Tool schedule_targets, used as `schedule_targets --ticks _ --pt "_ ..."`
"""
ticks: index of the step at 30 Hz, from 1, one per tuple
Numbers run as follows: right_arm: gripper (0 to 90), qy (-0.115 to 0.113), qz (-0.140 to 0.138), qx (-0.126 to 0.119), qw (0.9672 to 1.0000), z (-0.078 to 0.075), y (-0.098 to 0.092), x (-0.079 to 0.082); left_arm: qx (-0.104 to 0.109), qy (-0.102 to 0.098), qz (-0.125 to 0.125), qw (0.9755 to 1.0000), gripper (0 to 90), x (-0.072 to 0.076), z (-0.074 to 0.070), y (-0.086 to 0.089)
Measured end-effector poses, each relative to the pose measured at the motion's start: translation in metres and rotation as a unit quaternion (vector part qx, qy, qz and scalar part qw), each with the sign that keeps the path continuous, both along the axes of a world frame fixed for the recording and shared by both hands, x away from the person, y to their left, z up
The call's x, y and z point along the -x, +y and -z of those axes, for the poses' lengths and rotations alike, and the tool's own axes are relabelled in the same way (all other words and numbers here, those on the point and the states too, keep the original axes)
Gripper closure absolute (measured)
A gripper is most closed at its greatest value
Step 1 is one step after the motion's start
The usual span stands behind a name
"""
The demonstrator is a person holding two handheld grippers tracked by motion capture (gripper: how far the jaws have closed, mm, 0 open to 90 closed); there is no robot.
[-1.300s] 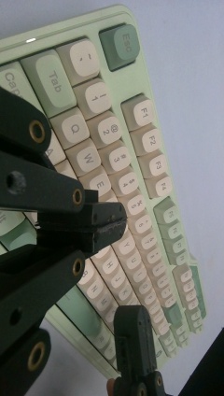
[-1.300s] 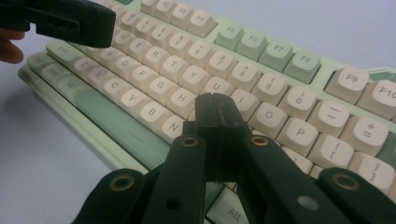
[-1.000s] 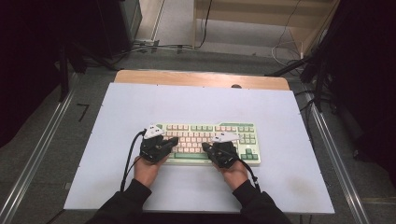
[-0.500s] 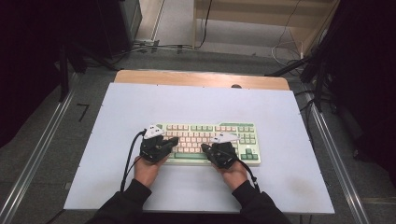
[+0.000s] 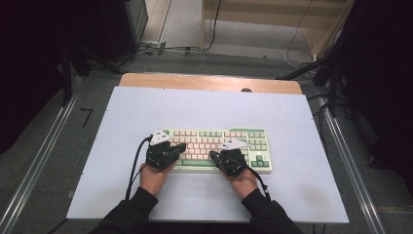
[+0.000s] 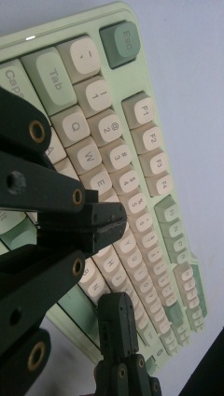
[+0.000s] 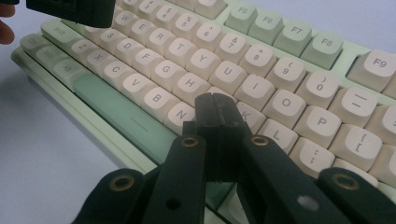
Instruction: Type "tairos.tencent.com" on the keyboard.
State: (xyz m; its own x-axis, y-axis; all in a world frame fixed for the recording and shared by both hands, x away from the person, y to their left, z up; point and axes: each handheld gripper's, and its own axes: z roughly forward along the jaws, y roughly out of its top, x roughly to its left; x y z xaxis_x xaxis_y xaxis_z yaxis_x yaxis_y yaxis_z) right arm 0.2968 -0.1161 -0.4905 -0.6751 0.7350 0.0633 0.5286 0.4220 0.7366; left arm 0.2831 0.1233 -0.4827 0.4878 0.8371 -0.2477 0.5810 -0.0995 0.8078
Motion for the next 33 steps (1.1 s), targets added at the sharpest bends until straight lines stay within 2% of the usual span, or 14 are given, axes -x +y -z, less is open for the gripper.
schedule_targets --ticks 7,16,22,27,33 --pt "87.4 -0.009 0.01 -0.03 0.9995 -0.011 -0.01 0.0 0.005 -0.003 -0.003 1.0 90.0 0.0 -0.001 0.002" --pt "87.3 -0.014 0.025 -0.036 0.9989 -0.016 -0.023 -0.001 0.007 -0.007 -0.003 0.9999 90.0 0.002 -0.004 0.003" --pt "81.4 -0.014 0.039 -0.042 0.9983 -0.016 -0.037 -0.002 0.012 -0.012 -0.007 0.9998 90.0 0.004 -0.007 0.007" --pt "76.4 -0.014 0.056 -0.05 0.9971 -0.019 -0.054 -0.002 0.019 -0.011 -0.014 0.9997 81.8 0.008 -0.008 0.012" --pt "65.4 -0.02 0.068 -0.059 0.9957 -0.021 -0.07 0.0 0.024 -0.012 -0.02 0.9994 69.4 0.013 -0.008 0.016"
